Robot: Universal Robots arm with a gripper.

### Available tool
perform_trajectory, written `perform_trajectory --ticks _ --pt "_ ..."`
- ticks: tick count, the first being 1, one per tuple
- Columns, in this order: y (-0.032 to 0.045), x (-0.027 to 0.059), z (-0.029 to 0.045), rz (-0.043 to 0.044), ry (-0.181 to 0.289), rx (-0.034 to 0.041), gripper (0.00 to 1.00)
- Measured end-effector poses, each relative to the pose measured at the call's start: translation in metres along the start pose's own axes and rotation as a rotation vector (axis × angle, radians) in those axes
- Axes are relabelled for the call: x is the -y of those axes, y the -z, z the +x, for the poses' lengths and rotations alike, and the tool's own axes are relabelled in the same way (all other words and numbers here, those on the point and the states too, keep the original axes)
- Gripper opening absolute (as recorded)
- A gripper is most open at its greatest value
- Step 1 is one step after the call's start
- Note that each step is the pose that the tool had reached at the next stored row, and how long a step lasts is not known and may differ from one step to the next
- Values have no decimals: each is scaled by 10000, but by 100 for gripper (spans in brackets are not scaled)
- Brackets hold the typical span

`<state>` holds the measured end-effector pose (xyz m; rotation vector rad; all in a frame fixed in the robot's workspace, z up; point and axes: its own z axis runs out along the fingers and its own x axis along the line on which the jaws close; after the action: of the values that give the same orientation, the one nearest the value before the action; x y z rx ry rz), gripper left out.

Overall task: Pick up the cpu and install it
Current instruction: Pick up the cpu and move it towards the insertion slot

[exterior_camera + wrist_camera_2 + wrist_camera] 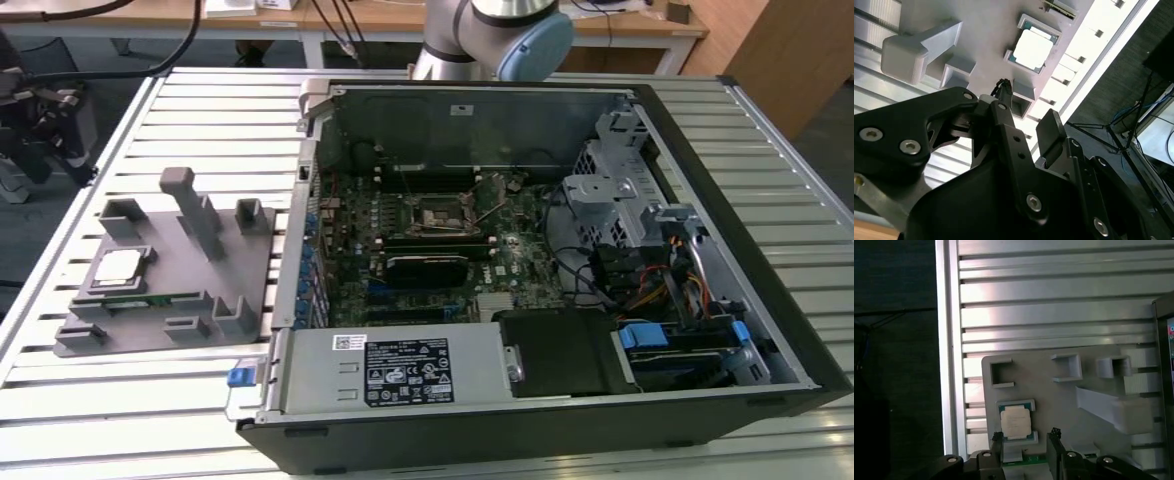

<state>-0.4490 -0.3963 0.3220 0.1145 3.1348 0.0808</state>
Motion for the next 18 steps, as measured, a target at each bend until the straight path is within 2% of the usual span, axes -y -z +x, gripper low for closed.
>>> perform_trajectory --ticks 4,7,11,15,18 --pt "-51 9 -1 -1 201 -13 47" --pt "-85 22 1 2 494 -52 47" --pt "-143 61 25 0 544 -83 47" --pt "-189 85 24 6 813 -161 47" --pt "-222 92 25 5 844 -163 47"
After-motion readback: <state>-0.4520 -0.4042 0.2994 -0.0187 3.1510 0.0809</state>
